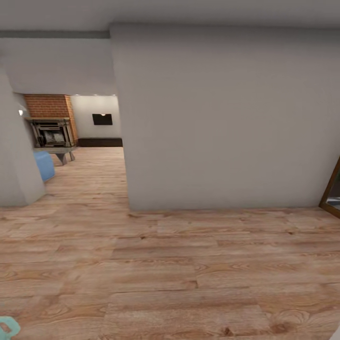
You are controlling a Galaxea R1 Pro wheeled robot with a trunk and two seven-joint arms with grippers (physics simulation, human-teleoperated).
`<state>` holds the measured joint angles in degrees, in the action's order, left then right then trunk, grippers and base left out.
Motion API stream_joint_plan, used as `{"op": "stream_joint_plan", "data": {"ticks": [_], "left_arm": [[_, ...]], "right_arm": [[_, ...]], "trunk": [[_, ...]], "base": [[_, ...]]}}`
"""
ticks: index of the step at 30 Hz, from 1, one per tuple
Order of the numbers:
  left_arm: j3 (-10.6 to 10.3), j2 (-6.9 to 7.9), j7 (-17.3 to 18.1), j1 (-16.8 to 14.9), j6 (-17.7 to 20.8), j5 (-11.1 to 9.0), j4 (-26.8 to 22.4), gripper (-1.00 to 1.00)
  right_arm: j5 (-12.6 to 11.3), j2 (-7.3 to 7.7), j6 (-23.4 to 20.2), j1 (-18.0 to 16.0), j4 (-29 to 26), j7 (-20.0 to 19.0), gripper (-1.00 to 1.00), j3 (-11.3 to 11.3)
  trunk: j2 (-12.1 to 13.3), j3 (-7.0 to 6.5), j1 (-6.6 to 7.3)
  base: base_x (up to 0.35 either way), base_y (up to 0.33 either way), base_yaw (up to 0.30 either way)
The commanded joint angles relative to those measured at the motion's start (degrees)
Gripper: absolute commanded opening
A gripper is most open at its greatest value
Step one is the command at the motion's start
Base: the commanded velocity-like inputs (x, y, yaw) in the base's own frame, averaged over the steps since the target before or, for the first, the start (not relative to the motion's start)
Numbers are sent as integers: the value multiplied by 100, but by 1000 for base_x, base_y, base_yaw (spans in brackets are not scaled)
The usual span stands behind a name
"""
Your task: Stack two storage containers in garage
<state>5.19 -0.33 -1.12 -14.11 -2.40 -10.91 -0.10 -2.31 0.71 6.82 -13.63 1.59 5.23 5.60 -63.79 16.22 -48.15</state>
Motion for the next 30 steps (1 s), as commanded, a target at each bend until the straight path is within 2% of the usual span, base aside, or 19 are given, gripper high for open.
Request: {"op": "stream_joint_plan", "data": {"ticks": [1,17,18,20,25,30], "left_arm": [[44,-2,-11,-4,-17,2,6,100],[44,7,-11,-4,-30,-2,10,100],[44,7,-11,-4,-27,-1,10,100],[44,7,-11,-4,-29,-5,10,100],[44,7,-11,-4,-46,-5,10,100],[44,7,-11,-4,-50,-7,10,100]], "right_arm": [[-24,-1,30,-8,17,13,100,46],[-57,-34,-10,-8,17,75,100,16],[-306,-7,8,-8,17,51,100,-174],[-468,16,22,-8,17,11,100,-272],[-552,-33,25,-8,20,-6,100,-328],[-559,-37,33,-8,25,7,100,-331]], "trunk": [[-4,7,-4],[-4,7,-4],[-4,7,-4],[-4,7,-4],[-4,7,-4],[-4,-3,-4]], "base": [[321,0,0],[321,0,0],[321,0,0],[321,0,0],[321,0,9],[321,0,197]]}}
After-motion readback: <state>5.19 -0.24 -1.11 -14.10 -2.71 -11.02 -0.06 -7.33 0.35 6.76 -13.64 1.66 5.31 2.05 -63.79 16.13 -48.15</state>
